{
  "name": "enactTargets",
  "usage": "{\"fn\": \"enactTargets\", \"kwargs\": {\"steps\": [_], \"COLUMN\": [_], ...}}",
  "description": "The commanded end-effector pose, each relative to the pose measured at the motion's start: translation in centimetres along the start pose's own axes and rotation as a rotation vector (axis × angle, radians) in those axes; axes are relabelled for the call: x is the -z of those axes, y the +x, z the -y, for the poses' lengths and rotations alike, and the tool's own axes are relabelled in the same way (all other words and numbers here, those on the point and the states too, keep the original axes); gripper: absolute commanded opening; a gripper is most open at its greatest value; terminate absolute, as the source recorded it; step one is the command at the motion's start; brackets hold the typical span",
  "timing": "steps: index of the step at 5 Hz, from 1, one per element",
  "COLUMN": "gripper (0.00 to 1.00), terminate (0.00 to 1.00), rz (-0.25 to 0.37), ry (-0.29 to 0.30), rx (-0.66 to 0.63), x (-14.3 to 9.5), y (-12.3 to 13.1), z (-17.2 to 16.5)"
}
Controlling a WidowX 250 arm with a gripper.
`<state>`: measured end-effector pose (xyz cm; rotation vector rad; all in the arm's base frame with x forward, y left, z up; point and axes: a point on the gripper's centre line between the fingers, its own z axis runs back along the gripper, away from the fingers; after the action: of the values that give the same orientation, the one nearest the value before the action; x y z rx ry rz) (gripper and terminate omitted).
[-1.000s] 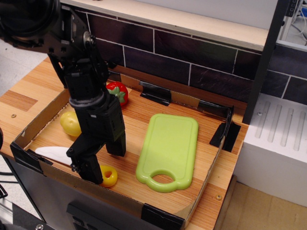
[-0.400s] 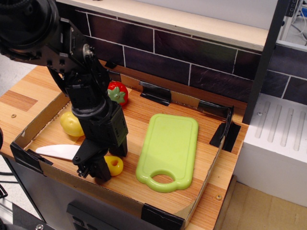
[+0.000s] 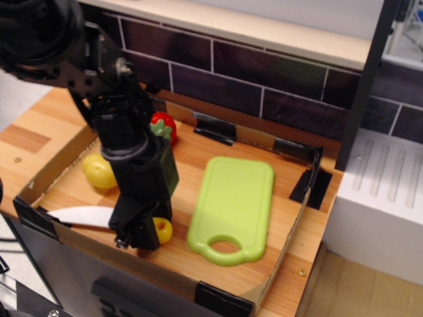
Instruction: Put knife on cutting board
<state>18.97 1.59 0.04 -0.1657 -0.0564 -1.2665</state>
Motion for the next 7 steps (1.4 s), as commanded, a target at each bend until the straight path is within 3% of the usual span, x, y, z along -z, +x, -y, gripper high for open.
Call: {"fn": "enactTargets", "kwargs": {"steps": [1, 4, 6, 7], "gripper": [0.00, 0.00, 0.00, 0.00], "terminate": [0.00, 0.00, 0.00, 0.00], "rz": [-0.035, 0.029, 0.149, 0.170], "ry": [0.001, 0.005, 0.139, 0.178], "rx": [-0.178, -0.228, -0.505, -0.669], "x": [-1.2, -4.5, -6.8, -7.2], "y": [0.4, 3.2, 6.9, 8.0], "z": [0.1, -1.5, -4.6, -6.1]}}
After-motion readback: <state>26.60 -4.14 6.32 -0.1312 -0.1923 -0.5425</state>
